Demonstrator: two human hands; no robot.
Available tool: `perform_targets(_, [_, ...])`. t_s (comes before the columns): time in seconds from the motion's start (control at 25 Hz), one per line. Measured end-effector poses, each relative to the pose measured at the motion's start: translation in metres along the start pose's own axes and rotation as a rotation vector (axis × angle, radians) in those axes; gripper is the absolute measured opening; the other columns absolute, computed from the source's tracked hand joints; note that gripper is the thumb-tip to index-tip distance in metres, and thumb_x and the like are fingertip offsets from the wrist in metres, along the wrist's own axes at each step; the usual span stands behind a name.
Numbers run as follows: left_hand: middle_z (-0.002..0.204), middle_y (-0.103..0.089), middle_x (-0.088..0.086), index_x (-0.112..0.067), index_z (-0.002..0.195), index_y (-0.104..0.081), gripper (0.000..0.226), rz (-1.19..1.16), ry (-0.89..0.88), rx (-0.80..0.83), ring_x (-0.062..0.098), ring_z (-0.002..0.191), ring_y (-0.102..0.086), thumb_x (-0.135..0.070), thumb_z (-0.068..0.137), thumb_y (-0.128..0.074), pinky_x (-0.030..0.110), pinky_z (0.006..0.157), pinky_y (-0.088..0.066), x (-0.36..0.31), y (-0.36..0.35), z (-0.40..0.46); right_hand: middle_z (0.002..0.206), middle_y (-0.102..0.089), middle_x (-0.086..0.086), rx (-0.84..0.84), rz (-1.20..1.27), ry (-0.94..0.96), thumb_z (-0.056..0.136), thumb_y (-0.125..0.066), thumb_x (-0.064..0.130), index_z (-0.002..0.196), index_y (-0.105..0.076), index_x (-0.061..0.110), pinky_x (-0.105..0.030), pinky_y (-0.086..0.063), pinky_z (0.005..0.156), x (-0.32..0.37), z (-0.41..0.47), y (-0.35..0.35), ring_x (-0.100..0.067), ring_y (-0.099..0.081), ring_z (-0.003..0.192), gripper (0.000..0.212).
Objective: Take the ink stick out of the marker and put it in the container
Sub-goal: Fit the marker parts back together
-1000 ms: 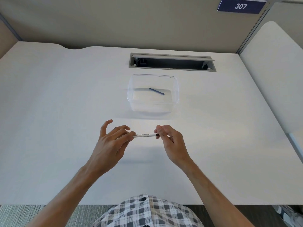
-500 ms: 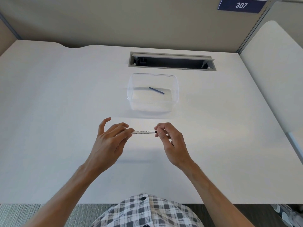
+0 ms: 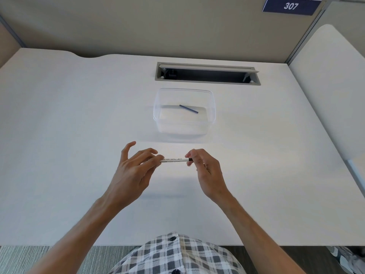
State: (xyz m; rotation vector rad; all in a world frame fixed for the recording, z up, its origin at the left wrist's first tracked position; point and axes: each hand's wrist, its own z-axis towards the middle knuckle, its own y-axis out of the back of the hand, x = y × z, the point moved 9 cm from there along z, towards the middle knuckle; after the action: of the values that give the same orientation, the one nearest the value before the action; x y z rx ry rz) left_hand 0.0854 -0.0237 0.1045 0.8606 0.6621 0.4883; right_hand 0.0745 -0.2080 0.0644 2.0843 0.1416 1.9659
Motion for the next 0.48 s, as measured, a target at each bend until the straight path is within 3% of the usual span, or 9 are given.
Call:
perform_targets(0.08, [0.088, -0.069, -0.004, -0.010, 0.107, -0.069, 0.020, 0.006, 0.006, 0.000, 0.019, 0.105, -0.066, -0.012, 0.096, -0.053, 0.052, 0.110, -0.028, 0.0023, 0.0013, 0.0013, 0.096, -0.065, 0.012, 0.000, -0.060, 0.036, 0.095, -0.040, 0.053, 0.095, -0.061, 0.022, -0.032, -0.042, 0.066, 0.0010, -0.0018, 0.0017, -0.006, -0.063, 0.093, 0.037])
perform_targets(0.16, [0.088, -0.069, -0.005, -0.010, 0.107, -0.069, 0.021, 0.005, 0.013, -0.003, 0.019, 0.105, -0.066, -0.014, 0.097, -0.051, 0.051, 0.110, -0.027, 0.0043, 0.0021, 0.0016, 0.105, -0.065, 0.015, 0.007, -0.089, 0.070, 0.094, -0.041, 0.048, 0.100, -0.058, 0.026, -0.034, -0.046, 0.072, 0.0017, -0.0032, 0.0042, -0.011, -0.063, 0.103, 0.029])
perform_targets(0.32, [0.092, -0.070, -0.005, -0.010, 0.107, -0.069, 0.022, -0.027, 0.034, -0.011, 0.017, 0.105, -0.065, -0.017, 0.098, -0.050, 0.049, 0.111, -0.027, 0.0059, 0.0011, 0.0015, 0.106, -0.064, 0.014, 0.016, -0.116, 0.119, 0.098, -0.046, 0.031, 0.100, -0.059, 0.023, -0.037, -0.049, 0.077, 0.0035, -0.0057, 0.0066, -0.015, -0.063, 0.102, 0.015])
perform_targets(0.48, [0.092, -0.070, -0.003, -0.009, 0.107, -0.069, 0.020, -0.037, 0.022, -0.019, 0.018, 0.104, -0.066, -0.013, 0.096, -0.052, 0.051, 0.110, -0.029, 0.0031, 0.0013, 0.0042, 0.106, -0.062, 0.012, 0.011, -0.115, 0.122, 0.100, -0.044, 0.032, 0.091, -0.059, 0.021, -0.036, -0.048, 0.072, 0.0059, -0.0038, 0.0061, -0.016, -0.063, 0.093, 0.021])
